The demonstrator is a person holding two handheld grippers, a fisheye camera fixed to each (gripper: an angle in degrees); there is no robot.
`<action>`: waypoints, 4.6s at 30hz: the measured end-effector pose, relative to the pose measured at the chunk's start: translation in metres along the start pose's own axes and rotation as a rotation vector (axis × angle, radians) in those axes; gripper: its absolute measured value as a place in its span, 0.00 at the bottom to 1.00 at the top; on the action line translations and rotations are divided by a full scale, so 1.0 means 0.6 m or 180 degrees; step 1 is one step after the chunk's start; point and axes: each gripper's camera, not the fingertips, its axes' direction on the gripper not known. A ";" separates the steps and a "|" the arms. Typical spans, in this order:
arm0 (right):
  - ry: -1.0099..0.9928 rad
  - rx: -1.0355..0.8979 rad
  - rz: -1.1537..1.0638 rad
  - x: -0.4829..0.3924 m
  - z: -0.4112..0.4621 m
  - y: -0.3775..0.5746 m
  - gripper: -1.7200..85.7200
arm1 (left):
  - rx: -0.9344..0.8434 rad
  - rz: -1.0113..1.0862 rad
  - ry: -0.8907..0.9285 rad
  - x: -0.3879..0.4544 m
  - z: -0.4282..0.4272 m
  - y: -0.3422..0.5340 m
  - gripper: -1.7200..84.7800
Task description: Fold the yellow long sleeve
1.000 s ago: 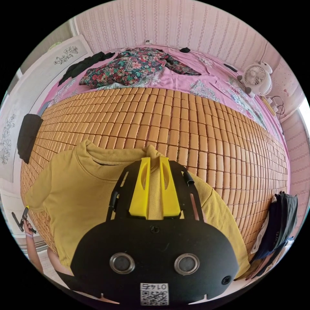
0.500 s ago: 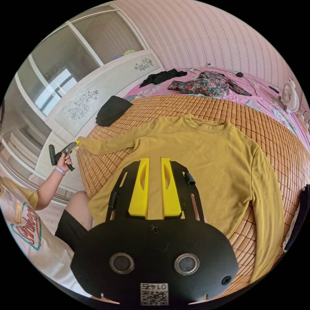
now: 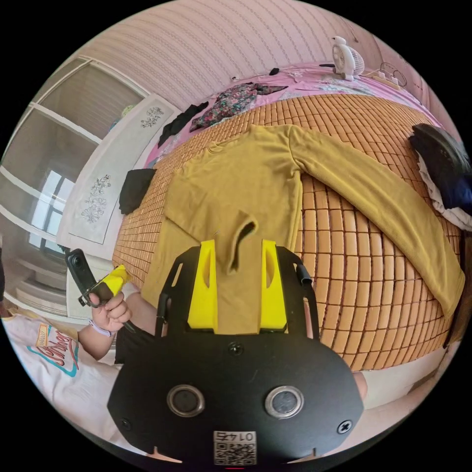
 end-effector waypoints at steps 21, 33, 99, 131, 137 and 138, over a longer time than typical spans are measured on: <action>0.1272 0.0471 -0.1920 -0.186 0.069 0.002 0.05 | -0.0540 0.0043 -0.2594 -0.136 0.124 0.062 0.04; 0.1406 0.0660 -0.1700 -0.153 0.021 0.030 0.05 | -0.0359 0.0366 -0.2954 -0.273 0.143 -0.129 0.12; 0.0735 -0.0358 -0.0542 -0.028 0.086 0.036 0.05 | -0.1904 0.1082 -0.2135 -0.226 0.631 0.048 0.01; 0.1210 0.2345 0.2474 0.487 -0.138 0.196 0.14 | -0.1994 0.2410 -0.0928 -0.193 0.950 -0.133 0.04; 0.1132 0.2746 0.2349 0.486 -0.160 0.226 0.13 | -0.1943 0.2728 -0.1099 -0.177 1.097 -0.164 0.04; 0.1281 0.2846 0.2239 0.475 -0.164 0.227 0.13 | -0.1953 0.2759 -0.1141 -0.176 1.110 -0.165 0.04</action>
